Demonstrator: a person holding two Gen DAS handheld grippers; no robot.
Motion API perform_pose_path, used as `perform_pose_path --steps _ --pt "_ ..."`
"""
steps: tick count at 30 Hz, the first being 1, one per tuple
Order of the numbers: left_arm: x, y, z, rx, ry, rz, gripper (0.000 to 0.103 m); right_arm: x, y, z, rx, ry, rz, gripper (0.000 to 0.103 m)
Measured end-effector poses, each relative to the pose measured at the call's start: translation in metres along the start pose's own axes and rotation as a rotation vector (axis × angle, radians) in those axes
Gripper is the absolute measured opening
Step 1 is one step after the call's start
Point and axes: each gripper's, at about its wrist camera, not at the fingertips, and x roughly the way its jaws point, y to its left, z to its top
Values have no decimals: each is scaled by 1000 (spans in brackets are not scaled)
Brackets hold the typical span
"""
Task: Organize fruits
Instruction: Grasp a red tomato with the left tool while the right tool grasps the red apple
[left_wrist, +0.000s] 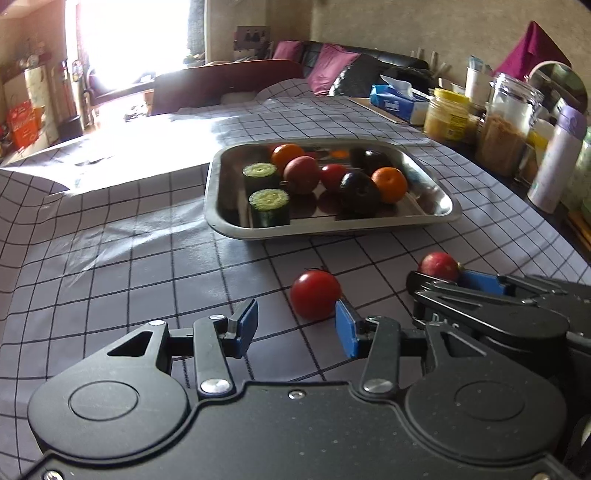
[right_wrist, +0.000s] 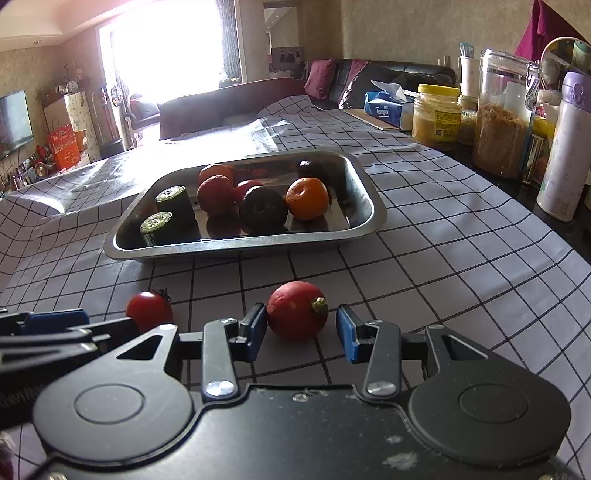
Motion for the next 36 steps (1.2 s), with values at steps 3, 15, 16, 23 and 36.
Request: perform_pose_path --steps 3,15,16,23,36 --pt "2 1 0 -7 2 -11 54 1 1 -1 -12 -2 -7 45" --pt "12 -4 2 -13 -18 3 55 -2 -7 2 10 23 14 36" --pt "13 -4 3 -12 -18 4 55 -2 -9 2 19 24 16 36" --pt "23 -6 5 -15 -6 19 55 -8 -18 0 54 13 16 36" --pt "27 -8 5 -17 -2 0 46 -9 -18 -3 49 21 12 37"
